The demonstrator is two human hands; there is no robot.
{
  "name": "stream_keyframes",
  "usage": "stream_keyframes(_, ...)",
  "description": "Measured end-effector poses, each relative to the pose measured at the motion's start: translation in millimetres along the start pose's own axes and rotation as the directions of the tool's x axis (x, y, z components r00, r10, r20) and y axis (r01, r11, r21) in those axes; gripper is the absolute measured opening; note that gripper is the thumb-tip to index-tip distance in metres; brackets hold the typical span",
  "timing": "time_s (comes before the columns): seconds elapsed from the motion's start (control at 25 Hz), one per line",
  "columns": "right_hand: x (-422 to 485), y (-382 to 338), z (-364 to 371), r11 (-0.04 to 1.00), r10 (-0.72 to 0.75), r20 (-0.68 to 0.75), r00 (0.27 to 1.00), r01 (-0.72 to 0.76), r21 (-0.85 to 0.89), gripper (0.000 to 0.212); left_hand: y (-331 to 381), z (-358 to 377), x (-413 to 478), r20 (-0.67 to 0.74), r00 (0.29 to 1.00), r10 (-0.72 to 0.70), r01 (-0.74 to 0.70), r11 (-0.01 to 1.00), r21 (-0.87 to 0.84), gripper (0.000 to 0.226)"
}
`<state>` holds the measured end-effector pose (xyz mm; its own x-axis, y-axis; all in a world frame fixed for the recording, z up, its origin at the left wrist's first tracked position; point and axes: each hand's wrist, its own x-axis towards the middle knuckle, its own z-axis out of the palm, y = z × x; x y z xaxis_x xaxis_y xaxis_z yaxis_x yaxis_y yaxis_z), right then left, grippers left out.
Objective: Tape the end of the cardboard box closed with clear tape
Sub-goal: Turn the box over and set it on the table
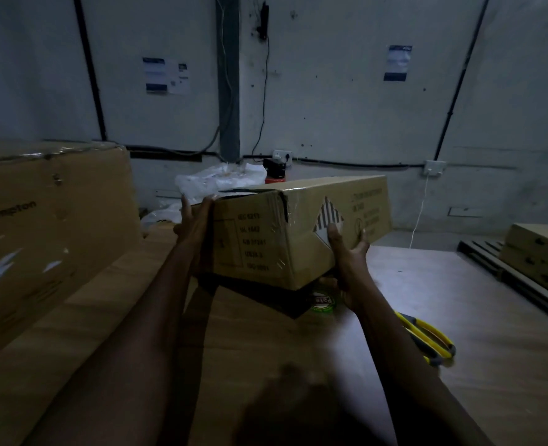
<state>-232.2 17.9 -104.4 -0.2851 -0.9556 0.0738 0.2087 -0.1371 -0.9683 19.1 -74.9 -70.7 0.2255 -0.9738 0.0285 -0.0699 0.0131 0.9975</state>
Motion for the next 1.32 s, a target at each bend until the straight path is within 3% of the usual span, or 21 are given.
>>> stream_keyframes(0.08, -0.7, -4.3, 0.6, 0.999, -0.022, -0.01, 1.0, 0.022, 0.029, 0.112, 2.0, -0.4, 4.7, -0.015, 1.0, -0.024, 0.023, 0.999, -0.031, 0.12)
stream_keyframes(0.2, 3.2, -3.9, -4.9, 0.997, -0.011, -0.038, 0.999, 0.014, 0.071, 0.115, 23.9, 4.9, -19.7, -0.057, 0.997, 0.046, -0.046, 0.999, -0.005, 0.078)
stream_keyframes(0.28, 8.4, -2.2, -13.3, 0.99, -0.004, -0.041, 0.999, 0.009, 0.138, 0.113, 40.1, 12.2, -25.8, -0.117, 0.989, 0.086, -0.075, 0.993, 0.092, 0.069)
stream_keyframes(0.48, 11.3, -3.6, -36.3, 0.949, -0.025, 0.132, 0.991, -0.018, 0.314, 0.081, 68.9, 27.8, -53.0, -0.217, 0.934, 0.285, -0.219, 0.933, 0.284, 0.07)
stream_keyframes(0.68, 11.1, -2.8, -49.3, 0.922, -0.021, 0.233, 0.972, -0.071, 0.38, 0.055, 69.2, 41.6, -73.1, -0.253, 0.897, 0.362, -0.281, 0.91, 0.304, 0.077)
stream_keyframes(0.8, 10.1, -3.6, -48.1, 0.92, 0.002, 0.218, 0.976, -0.088, 0.382, 0.05, 70.6, 43.5, -83.5, -0.265, 0.888, 0.377, -0.296, 0.907, 0.298, 0.075)
stream_keyframes(1.0, 12.7, 2.3, -46.5, 0.956, -0.058, 0.176, 0.983, 0.004, 0.292, 0.048, 73.0, 38.4, -85.1, -0.311, 0.879, 0.362, -0.267, 0.913, 0.309, 0.064)
stream_keyframes(1.08, 14.5, 0.8, -40.5, 0.976, -0.092, 0.125, 0.988, 0.065, 0.208, 0.052, 68.4, 32.0, -73.0, -0.3, 0.894, 0.333, -0.247, 0.924, 0.292, 0.066)
stream_keyframes(1.2, 12.7, -1.9, -31.8, 0.985, -0.109, 0.024, 0.994, 0.105, 0.136, 0.08, 54.7, 23.7, -55.5, -0.277, 0.92, 0.277, -0.22, 0.951, 0.219, 0.069)
stream_keyframes(1.32, 8.7, -0.5, -22.1, 0.988, -0.096, -0.114, 0.989, 0.109, 0.111, 0.098, 39.3, 19.8, -43.3, -0.224, 0.94, 0.256, -0.22, 0.96, 0.174, 0.056)
